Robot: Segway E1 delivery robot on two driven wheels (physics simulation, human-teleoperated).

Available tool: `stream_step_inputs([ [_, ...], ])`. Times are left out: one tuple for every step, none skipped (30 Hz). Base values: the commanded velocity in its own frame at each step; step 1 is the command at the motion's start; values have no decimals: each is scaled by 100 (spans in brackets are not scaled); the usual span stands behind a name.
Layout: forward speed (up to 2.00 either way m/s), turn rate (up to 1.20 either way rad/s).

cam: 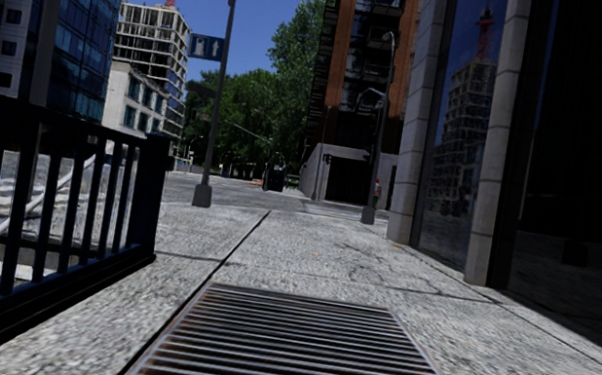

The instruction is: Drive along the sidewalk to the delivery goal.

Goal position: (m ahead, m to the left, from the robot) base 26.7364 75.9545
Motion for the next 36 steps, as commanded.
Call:
stream_step_inputs([
  [200, 0],
  [200, 0],
  [200, 0],
  [200, 0],
  [200, 0],
  [200, 0],
  [200, 0],
  [200, 0],
  [200, 0],
  [200, 0],
  [200, 0],
  [200, 0],
  [200, 0],
  [200, 0],
  [200, 0],
  [200, 0],
  [200, 0],
  [200, 0],
  [200, 0],
  [200, 0],
  [200, 0],
  [200, 0],
  [200, 0],
  [200, 0],
  [200, 3],
  [200, 22],
  [200, 31],
  [200, 31],
  [200, 37],
  [200, 40],
  [200, 45],
  [200, 49],
  [200, 51],
  [200, 54],
  [200, 54],
  [200, 55],
])
